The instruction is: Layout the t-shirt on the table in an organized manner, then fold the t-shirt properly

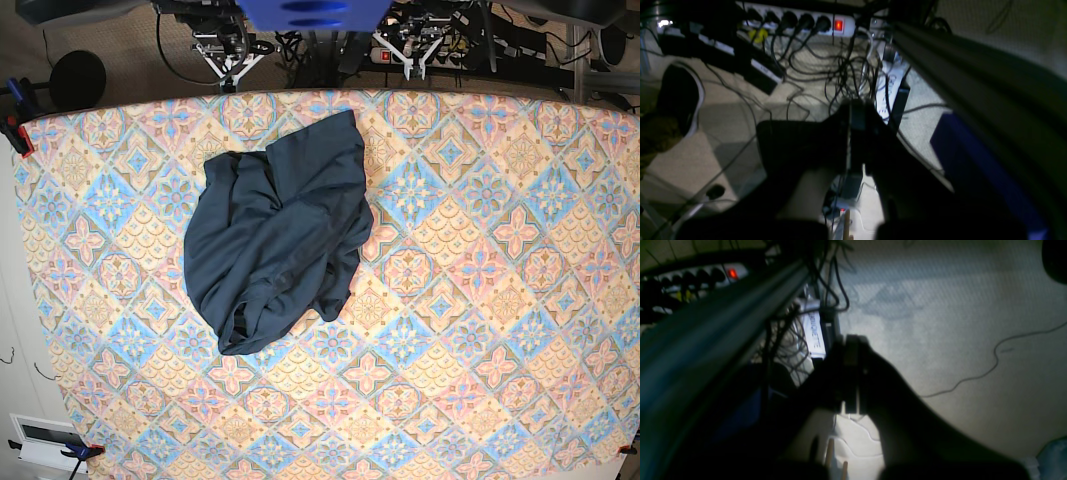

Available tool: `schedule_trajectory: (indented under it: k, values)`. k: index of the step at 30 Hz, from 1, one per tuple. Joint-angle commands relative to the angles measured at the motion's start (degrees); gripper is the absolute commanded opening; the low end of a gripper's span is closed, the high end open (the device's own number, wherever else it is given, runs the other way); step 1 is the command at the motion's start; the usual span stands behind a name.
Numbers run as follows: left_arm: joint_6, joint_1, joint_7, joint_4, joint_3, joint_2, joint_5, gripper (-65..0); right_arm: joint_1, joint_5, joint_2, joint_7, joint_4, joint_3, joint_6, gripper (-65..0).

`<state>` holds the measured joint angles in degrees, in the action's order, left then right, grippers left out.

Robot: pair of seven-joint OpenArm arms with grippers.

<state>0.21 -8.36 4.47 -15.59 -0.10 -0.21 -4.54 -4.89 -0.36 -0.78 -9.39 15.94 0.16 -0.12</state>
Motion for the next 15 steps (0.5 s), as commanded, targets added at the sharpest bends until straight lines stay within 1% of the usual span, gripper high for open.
schedule_trajectory:
  k: [1, 15]
  values:
    - [0.0, 0.1, -0.2, -0.2, 0.1, -0.2, 0.2, -65.0, -0.3, 0.2, 0.1, 0.1, 0.2, 0.2, 0.0, -65.0]
    - [0.0, 0.8, -0.1, 0.1, 0.2, -0.2, 0.3, -65.0, -0.3, 0.2, 0.1, -0.3, 0.2, 0.2, 0.0, -65.0]
